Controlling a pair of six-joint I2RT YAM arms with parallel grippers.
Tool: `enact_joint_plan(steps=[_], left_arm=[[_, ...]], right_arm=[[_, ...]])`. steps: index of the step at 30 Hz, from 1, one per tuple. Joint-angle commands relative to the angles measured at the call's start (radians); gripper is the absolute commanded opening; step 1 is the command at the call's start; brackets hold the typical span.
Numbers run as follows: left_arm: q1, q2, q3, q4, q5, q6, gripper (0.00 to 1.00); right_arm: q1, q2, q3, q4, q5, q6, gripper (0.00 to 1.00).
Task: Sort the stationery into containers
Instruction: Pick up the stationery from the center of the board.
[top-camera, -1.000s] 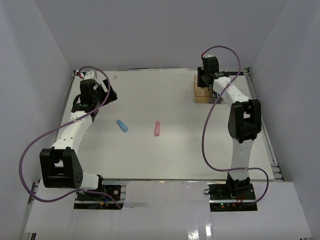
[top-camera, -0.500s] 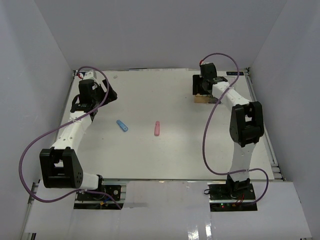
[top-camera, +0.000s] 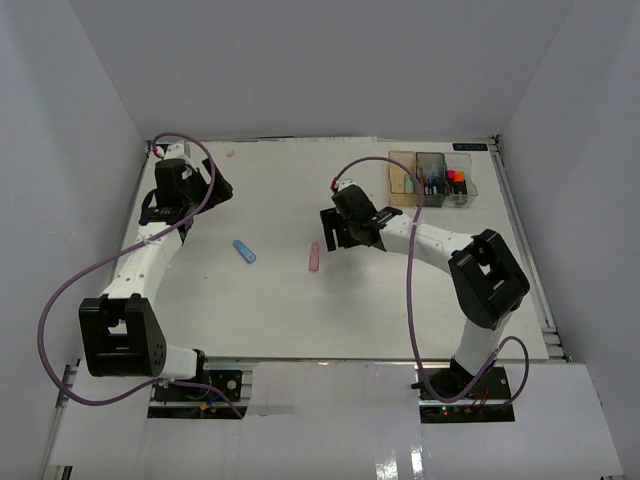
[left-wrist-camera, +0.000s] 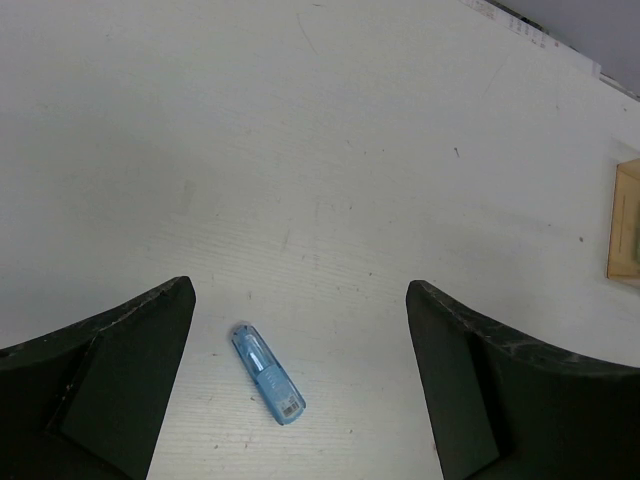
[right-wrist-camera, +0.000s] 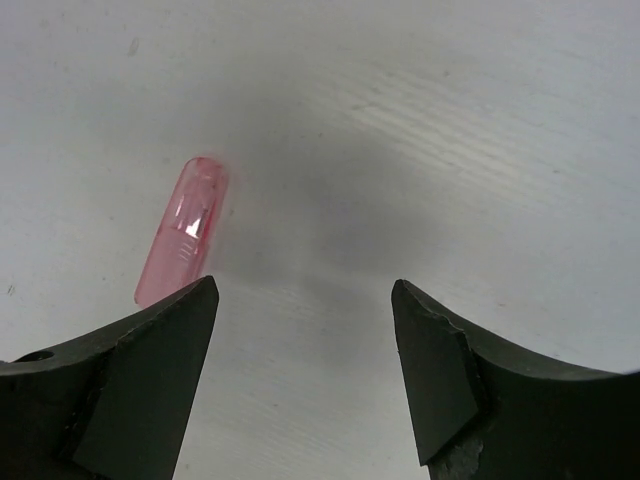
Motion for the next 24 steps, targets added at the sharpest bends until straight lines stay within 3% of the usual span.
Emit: enact_joint_plan(steps=[1,17,20,24], left_arm=[[0.007,-0.032,0.000,0.003,0.012,-0.007,0.98],[0.007,-0.027,0.002,0.002,0.027,-0.014,0.98],[0.042,-0.027,0.002,0.000,0.028,-0.014,0.98],[0.044,-0.029,0.002,0.000,0.030,-0.014,0.98]], right_arm=[[0.052,0.031,0.012,0.062,0.038,0.080,0.77],[0.182,0.221,0.118,0.109,0.122,0.164,0.77],[0.187,0.238,0.118,0.100,0.145,0.169,0.72],[0.187,0.224,0.077,0.088,0.188,0.167,0.56]])
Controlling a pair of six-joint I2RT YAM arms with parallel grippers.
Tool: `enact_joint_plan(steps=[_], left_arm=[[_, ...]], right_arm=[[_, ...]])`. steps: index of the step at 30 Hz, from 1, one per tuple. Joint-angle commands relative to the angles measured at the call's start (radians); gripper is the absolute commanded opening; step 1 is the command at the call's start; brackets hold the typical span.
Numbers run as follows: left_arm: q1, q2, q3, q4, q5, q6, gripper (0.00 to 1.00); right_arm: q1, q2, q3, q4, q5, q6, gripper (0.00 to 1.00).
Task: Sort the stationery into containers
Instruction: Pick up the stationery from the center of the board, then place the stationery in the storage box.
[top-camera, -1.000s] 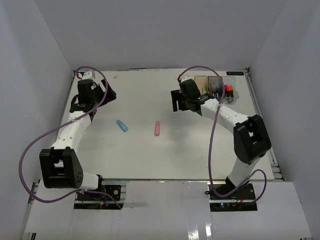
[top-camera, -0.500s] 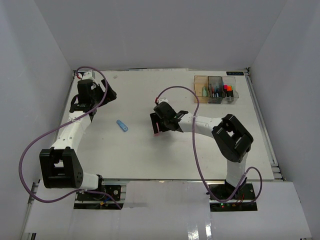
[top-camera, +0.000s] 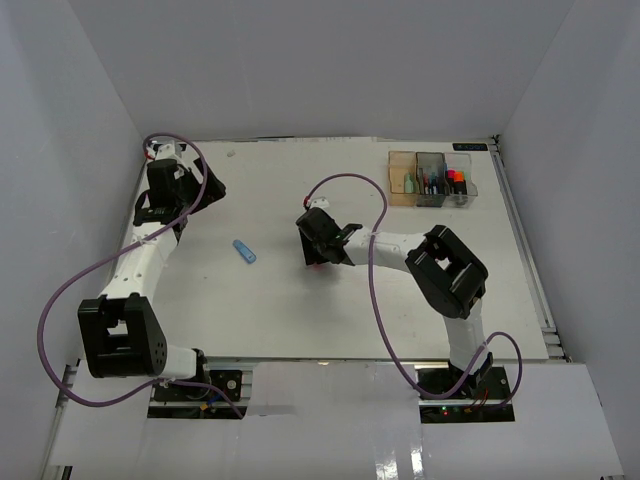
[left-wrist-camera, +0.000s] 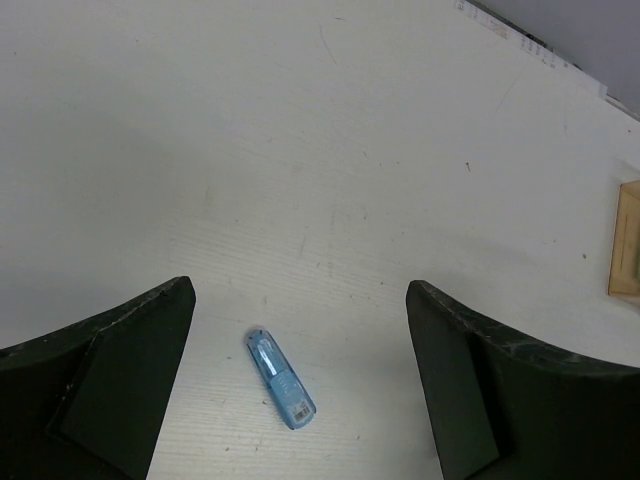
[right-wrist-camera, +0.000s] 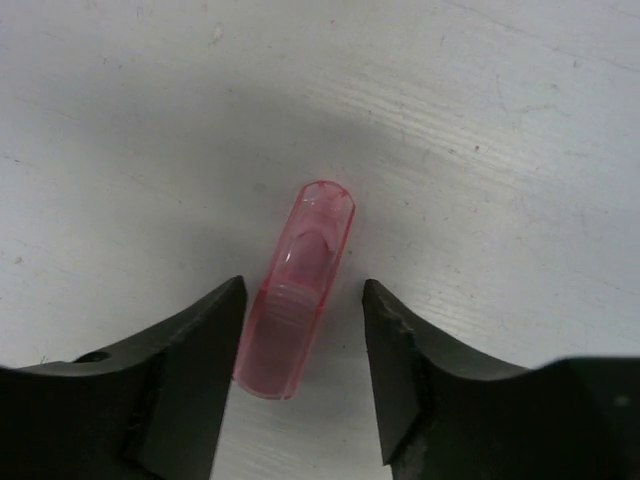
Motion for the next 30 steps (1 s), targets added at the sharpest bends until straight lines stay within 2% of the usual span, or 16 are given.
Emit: enact_joint_plan(steps=[1,5,11,15,20,24,30], left_arm=[[0.004,-0.030,0.002,0.001,0.012,-0.007,0.98],[0.005,-0.029,-0.001,0.001,0.011,-0.005,0.98],[0.005,-0.027,-0.001,0.002,0.009,-0.007,0.98],[0.007,-0.025,0.000,0.001,0.014,-0.008,0.98],[0.007,-0.021,-0.003,0.002,0.014,-0.011,0.98],[0.005,-0.015,0.000,0.001,0.021,-0.016,0.98],[0.007,-0.004,0.003,-0.014,0.000,-0.020,0.98]], right_arm=[[0.003,-0.010,-0.017,0.008,0.064,0.013,0.54],[-0.005,-0.051,-0.064,0.007,0.110,-0.018,0.35],[-0.087,-0.145,-0.118,0.013,0.116,-0.102,0.21],[-0.228,-0.224,-0.123,0.038,0.072,-0.199,0.20],[-0.392,-0.243,-0.028,0.053,0.015,-0.337,0.21],[-0.532,-0.170,0.101,0.051,-0.051,-0.398,0.22],[-0.609,-0.009,0.306,0.047,-0.088,-0.424,0.27]])
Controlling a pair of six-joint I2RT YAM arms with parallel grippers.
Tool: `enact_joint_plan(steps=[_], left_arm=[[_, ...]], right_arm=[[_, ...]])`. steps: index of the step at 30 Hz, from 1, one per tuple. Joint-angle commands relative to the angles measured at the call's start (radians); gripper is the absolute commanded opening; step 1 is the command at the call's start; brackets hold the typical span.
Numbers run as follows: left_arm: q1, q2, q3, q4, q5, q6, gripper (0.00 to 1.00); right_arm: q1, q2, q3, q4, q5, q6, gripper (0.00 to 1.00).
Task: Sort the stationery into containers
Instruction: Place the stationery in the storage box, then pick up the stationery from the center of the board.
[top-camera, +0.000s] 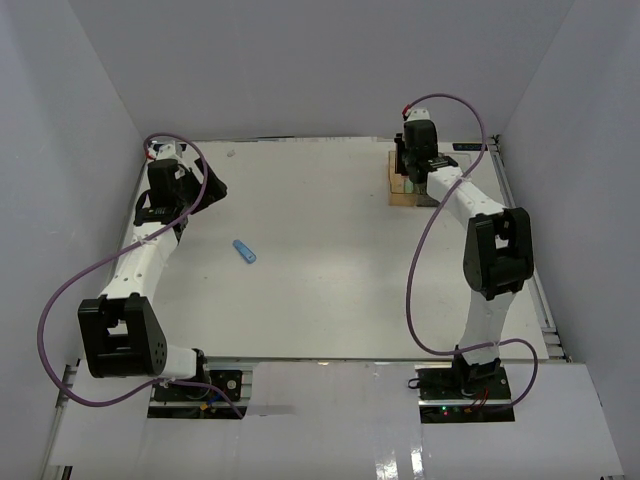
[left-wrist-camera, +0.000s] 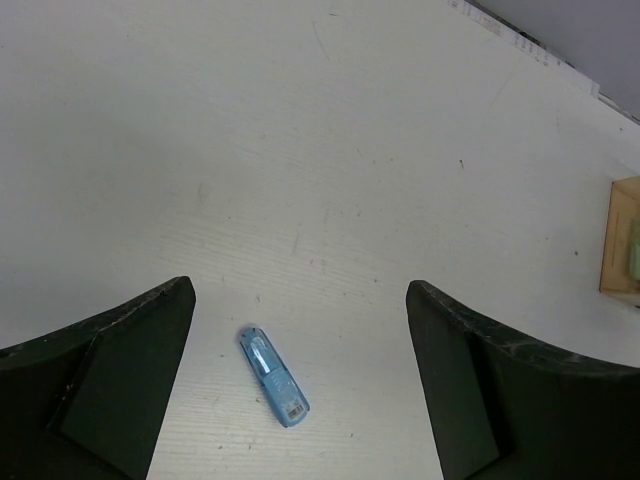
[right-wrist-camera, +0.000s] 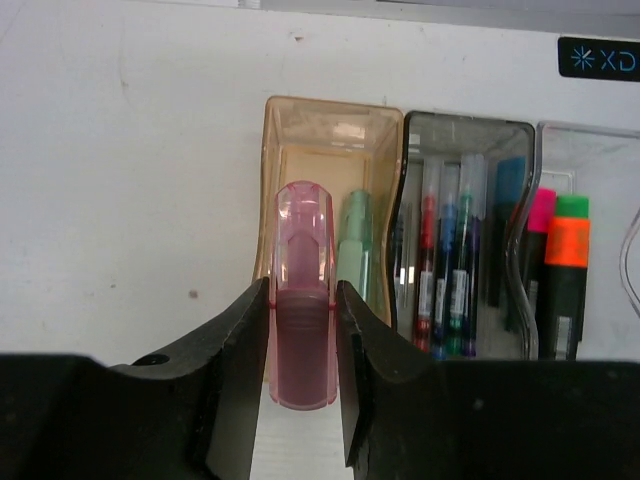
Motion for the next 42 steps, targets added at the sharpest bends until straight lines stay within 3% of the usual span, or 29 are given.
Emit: enact_joint_plan(steps=[1,5,10,15,16,22,29,36,42], left_arm=[[0.003,-0.001,0.005,-0.016,-0.010,-0.010,0.98],[0.001,0.015,0.014,-0.035,-0.022,-0.021,0.98],[0.003,0.052,0.031,-0.073,-0.019,-0.050,0.98],[-0.003,0.111,0.076,-0.177,-0.016,-0.084,0.98],[-0.008,0.115,0.074,-0.196,-0.013,-0.092,0.98],[-0.086,0.111,0.004,-0.268,-0.054,-0.148,0.98],[-0.229,0.208,0.051,-0.380,-0.206,-0.231,0.98],[-0.247,0.321,0.088,-0.414,-0.266,-0.285,0.95],[-0.247,0.396,0.154,-0.444,-0.306,-0.291,0.81]], right_arm=[[-0.016,0.090,0.106,0.008,-0.048,-0.047,0.31],[-0.032,0.164,0.192,-0.020,-0.050,-0.047,0.41],[-0.035,0.130,0.184,-0.027,-0.048,-0.045,0.56],[-0.035,-0.021,0.098,-0.027,-0.075,-0.045,0.71],[-0.035,-0.050,0.074,-0.027,-0.082,-0.045,0.79],[-0.029,-0.352,-0.217,0.017,-0.209,-0.014,0.98],[-0.013,-0.699,-0.563,0.120,-0.367,0.036,0.95],[-0.012,-0.824,-0.733,0.128,-0.418,0.049,0.95],[-0.012,-0.848,-0.769,0.166,-0.443,0.053,0.95]])
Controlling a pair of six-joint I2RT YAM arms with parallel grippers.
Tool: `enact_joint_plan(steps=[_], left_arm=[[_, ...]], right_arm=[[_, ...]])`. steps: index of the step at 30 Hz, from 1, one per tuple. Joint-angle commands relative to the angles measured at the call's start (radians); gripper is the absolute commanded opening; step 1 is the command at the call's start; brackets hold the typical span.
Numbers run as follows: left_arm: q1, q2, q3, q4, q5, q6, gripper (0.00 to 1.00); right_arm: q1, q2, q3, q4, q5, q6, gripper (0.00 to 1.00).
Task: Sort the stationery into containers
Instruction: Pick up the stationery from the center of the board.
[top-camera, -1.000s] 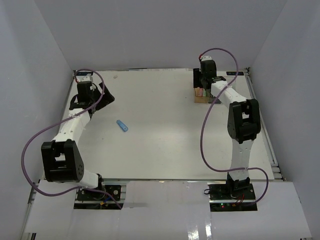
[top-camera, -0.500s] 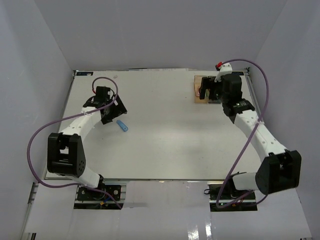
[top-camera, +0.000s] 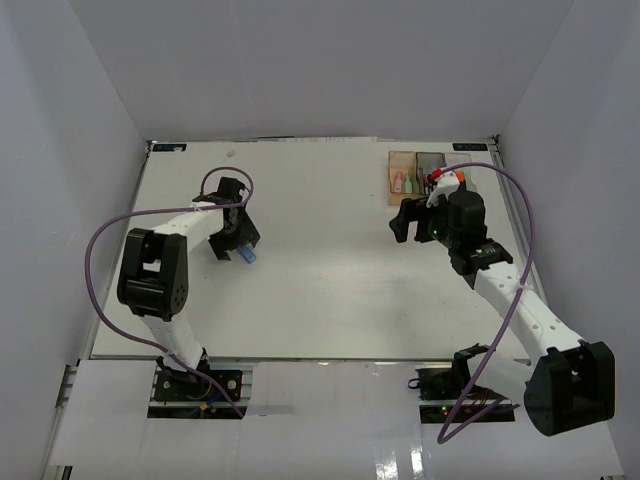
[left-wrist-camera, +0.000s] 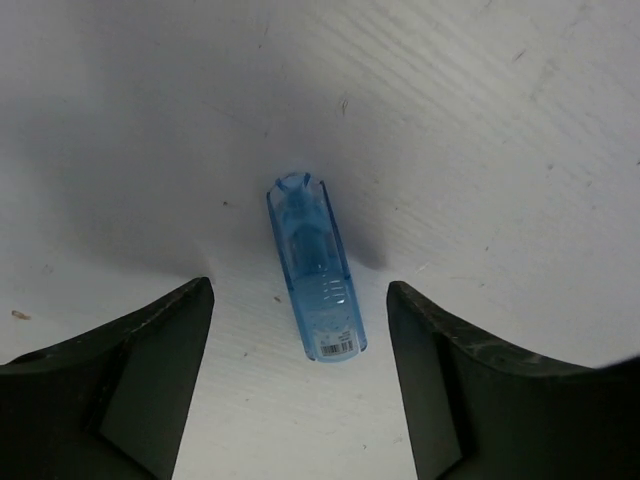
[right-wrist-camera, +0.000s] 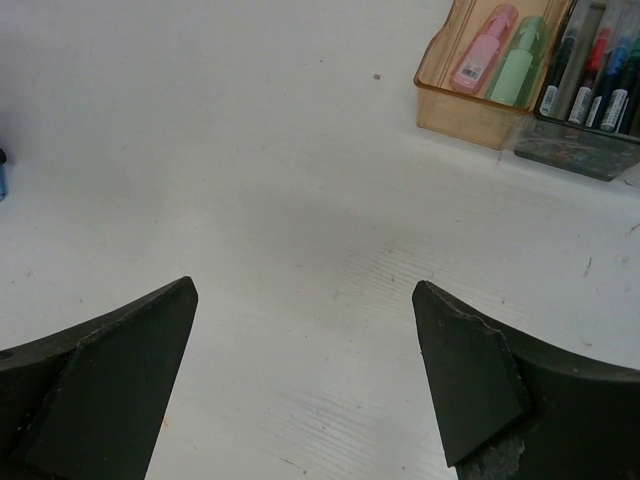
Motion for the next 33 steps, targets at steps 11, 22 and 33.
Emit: enact_joint_plan(steps=[11,22,33], left_arm=[[0.000,0.077,0.086,-0.031,-0.054,-0.031,0.59],[-0.043,-0.041,0.059,0.079,0.084,-0.034,0.35],[-0.198,-0.345,-0.167,0.446,0.342,-0.135,0.32]], right_arm=[[0.005,-0.033,-0.008,0.078,-0.053,-0.002,0.95],[0.106,0.025,0.028,0.062,-0.170,0.010,0.95],[0.341,0.131,0.042,0.263,-0.196,0.192,0.95]])
